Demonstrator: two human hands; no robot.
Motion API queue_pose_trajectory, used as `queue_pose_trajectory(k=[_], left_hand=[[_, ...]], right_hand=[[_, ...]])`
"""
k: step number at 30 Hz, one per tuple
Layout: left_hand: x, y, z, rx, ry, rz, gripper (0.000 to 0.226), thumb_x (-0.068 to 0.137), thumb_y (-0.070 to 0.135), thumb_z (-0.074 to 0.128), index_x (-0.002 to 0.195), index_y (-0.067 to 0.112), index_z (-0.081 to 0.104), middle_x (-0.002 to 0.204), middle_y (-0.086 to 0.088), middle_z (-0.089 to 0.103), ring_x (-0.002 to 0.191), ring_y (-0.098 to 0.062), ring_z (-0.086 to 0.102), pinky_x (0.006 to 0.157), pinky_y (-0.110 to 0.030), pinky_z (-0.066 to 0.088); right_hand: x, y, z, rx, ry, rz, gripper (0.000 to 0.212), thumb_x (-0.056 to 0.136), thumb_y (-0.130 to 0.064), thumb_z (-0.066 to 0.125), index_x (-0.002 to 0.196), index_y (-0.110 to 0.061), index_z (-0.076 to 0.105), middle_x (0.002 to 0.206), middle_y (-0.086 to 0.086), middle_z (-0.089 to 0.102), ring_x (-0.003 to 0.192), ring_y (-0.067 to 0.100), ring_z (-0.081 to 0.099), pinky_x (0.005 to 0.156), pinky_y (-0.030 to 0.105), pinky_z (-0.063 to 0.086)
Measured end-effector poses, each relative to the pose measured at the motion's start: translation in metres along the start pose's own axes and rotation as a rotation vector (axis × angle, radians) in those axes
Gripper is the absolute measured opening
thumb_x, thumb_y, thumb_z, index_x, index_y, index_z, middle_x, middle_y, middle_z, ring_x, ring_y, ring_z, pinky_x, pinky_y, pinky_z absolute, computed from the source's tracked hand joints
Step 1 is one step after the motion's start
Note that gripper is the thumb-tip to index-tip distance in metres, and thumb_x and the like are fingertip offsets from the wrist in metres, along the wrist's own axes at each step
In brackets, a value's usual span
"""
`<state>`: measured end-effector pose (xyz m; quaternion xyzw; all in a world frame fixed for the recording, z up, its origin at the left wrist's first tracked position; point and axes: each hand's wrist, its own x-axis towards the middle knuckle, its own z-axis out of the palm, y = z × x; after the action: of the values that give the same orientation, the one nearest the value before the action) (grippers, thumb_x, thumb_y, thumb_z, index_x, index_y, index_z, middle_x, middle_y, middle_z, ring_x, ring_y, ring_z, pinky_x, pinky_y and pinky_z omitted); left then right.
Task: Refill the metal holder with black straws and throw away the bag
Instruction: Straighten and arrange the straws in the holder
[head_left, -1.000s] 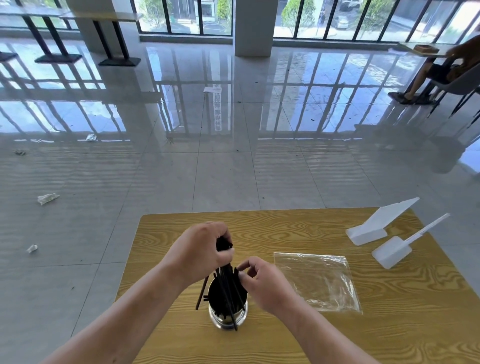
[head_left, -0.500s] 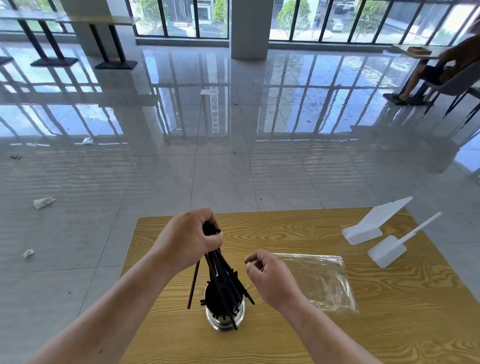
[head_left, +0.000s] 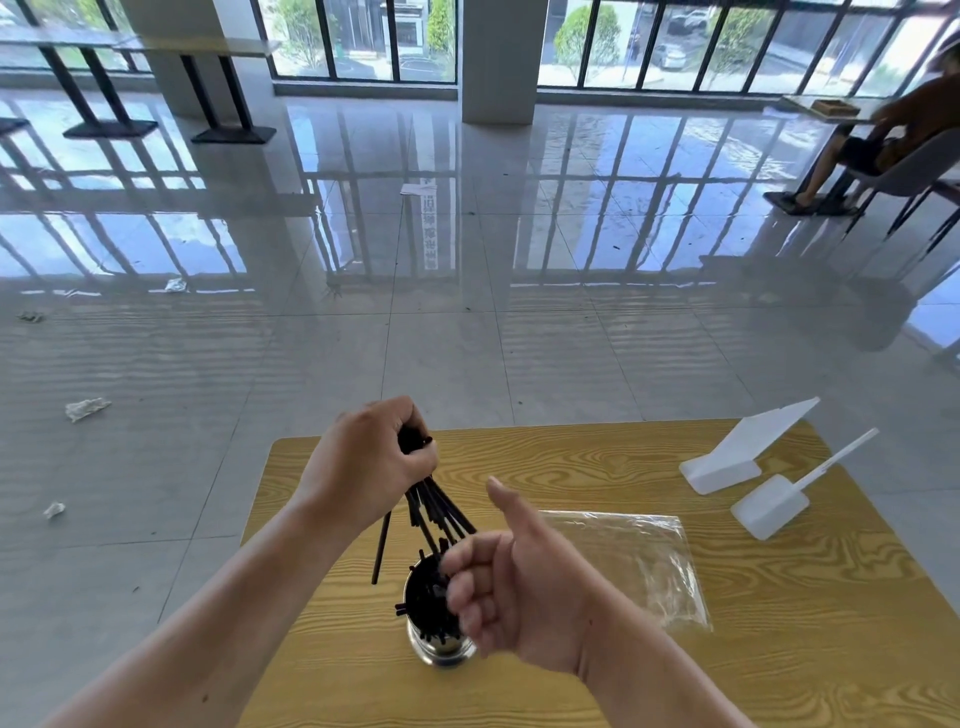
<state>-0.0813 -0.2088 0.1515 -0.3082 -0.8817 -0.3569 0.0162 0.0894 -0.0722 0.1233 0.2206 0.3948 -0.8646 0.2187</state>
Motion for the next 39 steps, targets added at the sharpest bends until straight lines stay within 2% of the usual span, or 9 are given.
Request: queue_pose_trajectory(k=[8,12,16,18,21,24,29,34,39], left_hand=[[-0.019,0.033,0.011,0.032,0.2,0.261,0.024,0.078,0.013,0.09,0.081,0.016,0.067,0.078,0.009,0.067,0.062,-0.014,0.064,0.053,-0.02,0.044],[-0.032,0.043,0.017,0.08,0.328,0.559,0.015,0.084,0.011,0.083,0.078,0.006,0.07,0.079,-0.004,0.07,0.059,-0.023,0.067,0.047,-0.032,0.053],[-0.04,0.042,0.02,0.101,0.278,0.81,0.014,0.094,0.01,0.074,0.081,0.005,0.072,0.086,-0.007,0.073,0.075,-0.024,0.073,0.057,-0.04,0.061],[-0.042,0.038,0.02,0.099,0.239,0.85,0.011,0.093,0.009,0.078,0.084,0.006,0.072,0.089,-0.007,0.073,0.08,-0.025,0.073,0.058,-0.041,0.061],[-0.042,0.031,0.018,0.09,0.213,0.832,0.009,0.091,0.009,0.082,0.088,0.006,0.074,0.091,-0.007,0.073,0.081,-0.023,0.072,0.059,-0.038,0.062],[-0.048,0.028,0.021,0.07,0.195,0.792,0.011,0.088,0.011,0.085,0.086,0.006,0.076,0.092,-0.005,0.074,0.085,-0.021,0.073,0.065,-0.036,0.063],[-0.055,0.02,0.028,0.066,0.095,0.838,0.01,0.091,0.013,0.082,0.085,0.008,0.075,0.097,-0.005,0.074,0.084,-0.022,0.068,0.072,-0.033,0.061],[-0.06,0.01,0.036,0.123,0.032,0.815,0.007,0.093,0.021,0.075,0.093,0.015,0.074,0.111,-0.002,0.073,0.093,-0.022,0.066,0.082,-0.035,0.059],[-0.066,-0.012,0.043,0.173,-0.14,0.676,0.047,0.086,0.047,0.077,0.126,0.026,0.065,0.143,0.004,0.062,0.121,-0.017,0.062,0.1,-0.038,0.058]], right_hand=[[0.028,0.011,0.03,0.291,0.039,0.009,0.117,0.09,-0.092,0.032,0.146,0.008,0.055,0.138,0.03,0.068,0.125,0.039,0.069,0.109,0.049,0.055],[0.033,-0.004,0.041,0.477,0.121,-0.128,0.098,0.093,-0.086,0.04,0.145,-0.005,0.06,0.142,0.016,0.07,0.134,0.029,0.066,0.107,0.042,0.055],[0.034,-0.024,0.039,0.654,0.046,-0.187,0.068,0.097,-0.069,0.056,0.137,-0.013,0.054,0.151,0.003,0.047,0.159,0.02,0.033,0.134,0.038,0.017],[0.033,-0.031,0.033,0.63,-0.054,-0.17,0.086,0.093,-0.08,0.052,0.134,-0.004,0.055,0.137,0.014,0.057,0.146,0.026,0.05,0.131,0.039,0.027],[0.029,-0.037,0.022,0.687,-0.253,-0.163,0.104,0.082,-0.09,0.057,0.115,0.008,0.065,0.101,0.025,0.073,0.095,0.04,0.077,0.088,0.046,0.065],[0.031,-0.039,0.017,0.711,-0.232,-0.178,0.092,0.081,-0.084,0.064,0.101,0.006,0.066,0.086,0.022,0.072,0.076,0.037,0.077,0.068,0.043,0.068],[0.036,-0.042,0.016,0.569,0.063,-0.291,0.029,0.097,-0.033,0.074,0.086,-0.007,0.067,0.078,0.006,0.066,0.063,0.018,0.07,0.058,0.03,0.062],[0.04,-0.045,0.006,0.545,0.159,-0.304,0.03,0.098,-0.019,0.067,0.071,-0.006,0.065,0.07,0.009,0.062,0.06,0.024,0.068,0.061,0.032,0.062],[0.04,-0.054,-0.011,0.551,0.294,-0.42,0.015,0.103,-0.012,0.065,0.089,-0.012,0.058,0.076,0.005,0.055,0.066,0.021,0.056,0.068,0.036,0.054]])
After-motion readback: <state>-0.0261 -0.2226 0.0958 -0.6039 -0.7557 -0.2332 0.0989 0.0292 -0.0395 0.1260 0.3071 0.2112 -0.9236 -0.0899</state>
